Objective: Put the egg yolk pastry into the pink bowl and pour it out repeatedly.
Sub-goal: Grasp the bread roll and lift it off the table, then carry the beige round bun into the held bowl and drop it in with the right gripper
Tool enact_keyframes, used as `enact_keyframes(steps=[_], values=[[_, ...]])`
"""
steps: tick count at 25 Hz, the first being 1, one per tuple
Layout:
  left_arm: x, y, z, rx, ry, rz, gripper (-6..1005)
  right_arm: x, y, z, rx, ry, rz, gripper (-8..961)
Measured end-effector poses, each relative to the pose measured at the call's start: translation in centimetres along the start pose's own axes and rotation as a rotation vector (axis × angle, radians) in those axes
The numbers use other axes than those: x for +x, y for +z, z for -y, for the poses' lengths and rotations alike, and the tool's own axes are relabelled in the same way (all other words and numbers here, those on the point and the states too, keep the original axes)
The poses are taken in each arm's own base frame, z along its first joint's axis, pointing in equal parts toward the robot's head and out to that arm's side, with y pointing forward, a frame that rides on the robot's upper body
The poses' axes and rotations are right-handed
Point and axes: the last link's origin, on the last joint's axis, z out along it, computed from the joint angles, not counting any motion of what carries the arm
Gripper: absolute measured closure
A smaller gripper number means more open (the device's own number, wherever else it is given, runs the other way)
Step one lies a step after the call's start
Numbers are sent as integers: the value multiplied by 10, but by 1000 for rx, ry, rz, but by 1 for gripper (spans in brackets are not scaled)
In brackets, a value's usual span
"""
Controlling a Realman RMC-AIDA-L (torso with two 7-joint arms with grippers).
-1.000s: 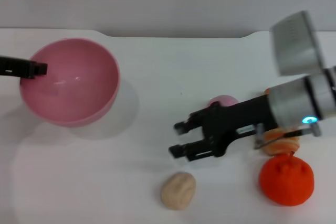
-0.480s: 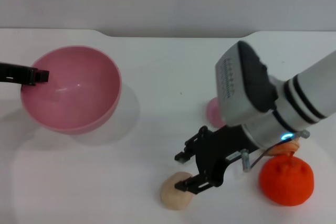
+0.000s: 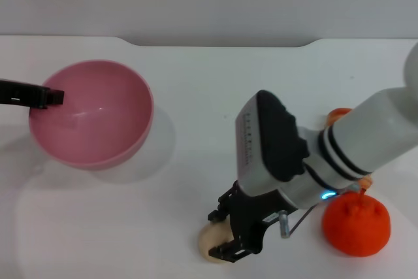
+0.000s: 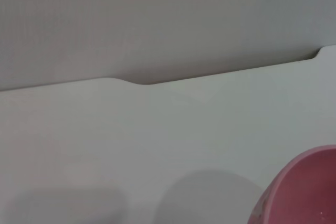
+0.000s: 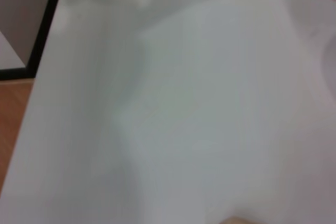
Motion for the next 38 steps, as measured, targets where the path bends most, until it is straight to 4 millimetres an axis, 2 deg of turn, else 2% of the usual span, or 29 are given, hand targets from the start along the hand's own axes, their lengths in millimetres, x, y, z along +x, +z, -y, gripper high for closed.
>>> enact_keyframes(steps=[6, 14, 28, 31, 36, 37, 38], values=[[-1, 4, -1, -6, 2, 12, 998, -1, 11, 2, 29, 8, -16, 445], [1, 8, -1, -5, 7, 13, 998, 5, -3, 13, 55, 90, 23, 451], [12, 20, -5, -29, 12, 17, 998, 28, -29, 23, 70, 258, 109, 657], [14, 22, -5, -33, 10, 18, 998, 31, -40, 25, 76, 275, 139, 689], [15, 31, -5, -34, 8, 42, 998, 31, -72, 28, 97, 263, 223, 728], [15, 33, -6, -36, 9, 47, 998, 29, -83, 28, 103, 251, 261, 732], [15, 37, -8, -45, 11, 58, 998, 21, -103, 28, 116, 218, 336, 737]])
